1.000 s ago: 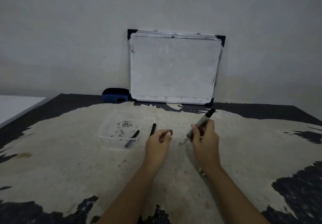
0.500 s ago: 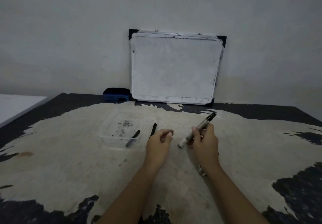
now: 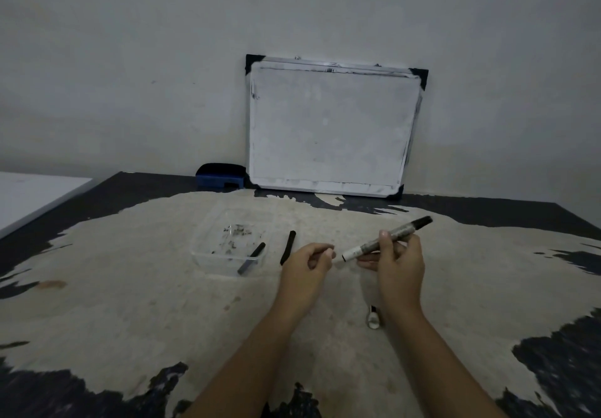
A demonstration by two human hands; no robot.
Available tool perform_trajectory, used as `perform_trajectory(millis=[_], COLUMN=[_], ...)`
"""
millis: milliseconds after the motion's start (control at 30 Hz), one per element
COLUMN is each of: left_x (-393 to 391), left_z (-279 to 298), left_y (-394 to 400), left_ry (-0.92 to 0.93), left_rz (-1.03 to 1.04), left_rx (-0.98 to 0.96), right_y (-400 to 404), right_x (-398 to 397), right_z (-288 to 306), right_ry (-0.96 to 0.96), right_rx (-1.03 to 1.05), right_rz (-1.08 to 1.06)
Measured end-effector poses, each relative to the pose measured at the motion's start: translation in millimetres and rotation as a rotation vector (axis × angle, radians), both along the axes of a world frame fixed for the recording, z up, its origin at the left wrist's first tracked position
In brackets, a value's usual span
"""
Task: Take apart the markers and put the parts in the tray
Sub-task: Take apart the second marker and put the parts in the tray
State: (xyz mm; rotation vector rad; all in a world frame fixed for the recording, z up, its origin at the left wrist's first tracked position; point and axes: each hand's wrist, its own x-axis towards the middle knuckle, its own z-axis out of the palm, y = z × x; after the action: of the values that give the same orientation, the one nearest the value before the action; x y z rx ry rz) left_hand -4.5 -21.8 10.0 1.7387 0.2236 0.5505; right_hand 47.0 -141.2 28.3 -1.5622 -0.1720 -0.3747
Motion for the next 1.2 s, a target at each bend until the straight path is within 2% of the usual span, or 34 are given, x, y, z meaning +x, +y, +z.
perform_trajectory(millis=[100,167,267,433,667,800,900,1000,1067,1133,1200], left_x=[0,-1,0,-1,-3,-2,-3,-4,-5,-7,-9], left_z=[0,0,-1,0,1,3,4,7,10,13,17], left_y=[0,0,2,0,-2,0,3,4,6,8,9], left_ry=[-0.006,-0.005,-0.005,0.000,-0.042,-0.075,-0.093,-0.108,-0.117,-0.119,-0.115], left_rz=[-0.001,-0.003,0.000,-0.038,-0.081,-0.033,0.068,0.104,0.115,0.121,0.108], left_rx=[-0.011,-0.010,0.021,0.083,0.037,-0.008,-0.022,-0.028,-0.033,-0.049,-0.029], right_y=[0,2,2,-1,0,3,5,1,-4,-8,-10], right_x=[-1,-3,-2,-4,-6,-6,-3,-2,1,6,7], right_z=[0,-3,0,4,5,5,1,0,0,-1,2], right_ry=[-0.152,-0.180,-0.150,0.030,0.145,0.196,0.139,-0.150,-0.352,-0.445,-0.501], right_rx=[-0.156,-0.247,-0.111,0.076,0.175,0.155,-0.093,-0.363,-0.639,-0.857,-0.926], right_rz=[-0.014,-0.002,-0.011,0.025,0.133,0.237,0.027,-0.123,-0.183,-0.283,-0.327])
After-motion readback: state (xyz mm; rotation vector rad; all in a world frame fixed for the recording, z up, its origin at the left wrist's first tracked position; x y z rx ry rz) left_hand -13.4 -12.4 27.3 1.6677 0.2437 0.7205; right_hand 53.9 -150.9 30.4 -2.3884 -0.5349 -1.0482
